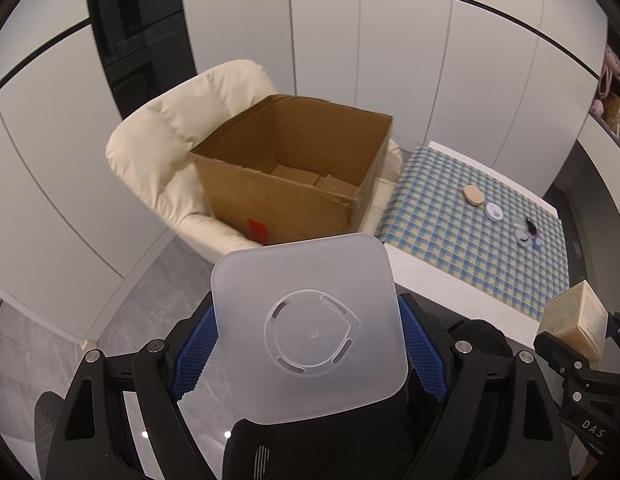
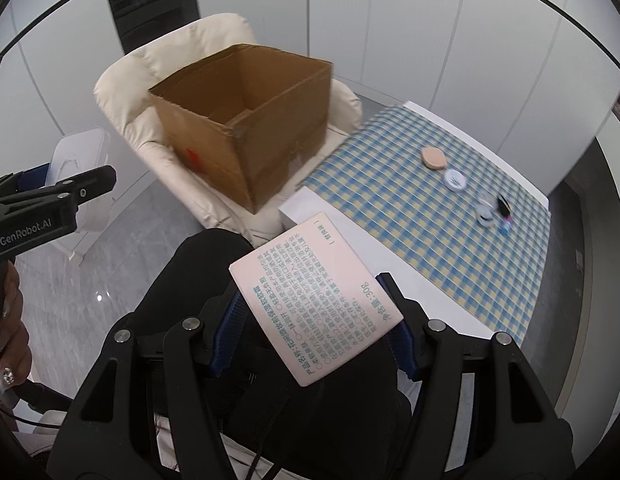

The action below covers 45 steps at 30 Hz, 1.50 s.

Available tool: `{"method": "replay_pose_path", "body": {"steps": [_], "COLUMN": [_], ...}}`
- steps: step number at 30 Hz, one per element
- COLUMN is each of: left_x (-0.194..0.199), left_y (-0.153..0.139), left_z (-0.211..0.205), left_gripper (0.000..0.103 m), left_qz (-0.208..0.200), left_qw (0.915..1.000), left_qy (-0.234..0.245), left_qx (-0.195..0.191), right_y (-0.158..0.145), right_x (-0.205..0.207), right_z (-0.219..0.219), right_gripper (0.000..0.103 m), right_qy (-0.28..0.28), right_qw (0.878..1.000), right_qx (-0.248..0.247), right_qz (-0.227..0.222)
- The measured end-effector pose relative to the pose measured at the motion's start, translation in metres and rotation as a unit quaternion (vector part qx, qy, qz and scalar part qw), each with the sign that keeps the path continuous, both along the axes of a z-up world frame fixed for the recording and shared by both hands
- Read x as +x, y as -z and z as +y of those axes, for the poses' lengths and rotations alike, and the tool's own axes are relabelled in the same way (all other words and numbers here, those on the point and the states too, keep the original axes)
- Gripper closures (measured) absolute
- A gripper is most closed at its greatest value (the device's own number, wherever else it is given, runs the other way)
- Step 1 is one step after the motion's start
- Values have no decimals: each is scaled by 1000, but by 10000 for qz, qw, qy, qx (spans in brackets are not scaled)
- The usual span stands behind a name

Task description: Organize objects

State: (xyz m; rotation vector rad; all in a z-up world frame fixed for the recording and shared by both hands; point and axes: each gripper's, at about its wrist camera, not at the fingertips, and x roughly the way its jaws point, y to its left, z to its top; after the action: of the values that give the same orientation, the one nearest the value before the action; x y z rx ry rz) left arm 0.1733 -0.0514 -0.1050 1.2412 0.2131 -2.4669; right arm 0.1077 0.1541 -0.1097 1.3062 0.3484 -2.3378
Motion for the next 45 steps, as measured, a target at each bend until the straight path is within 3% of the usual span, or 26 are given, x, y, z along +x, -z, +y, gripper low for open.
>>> {"method": "replay_pose_path", "body": {"steps": [17,33,45], "left_x": [2,-49,-98], "left_y": [3,14,23], "left_z": [-40,-78,-104], "left_gripper": [17,17,17], "left_qz": [118,192,240], "left_qw": [9990,9959,9944], "left_qy": [-414,-872,-1027], "left_qx": [115,147,80], "right_y": [8,3,3], "right_x": [-8,-60,-115], "right_z": [-36,-75,-131], "right_gripper": [38,38,38], "right_qy": [-223,-229,-441], "right_qw": [9997,9996,9987], "right_qx": [95,64,-29], "right_qz": [-61,133,250]}}
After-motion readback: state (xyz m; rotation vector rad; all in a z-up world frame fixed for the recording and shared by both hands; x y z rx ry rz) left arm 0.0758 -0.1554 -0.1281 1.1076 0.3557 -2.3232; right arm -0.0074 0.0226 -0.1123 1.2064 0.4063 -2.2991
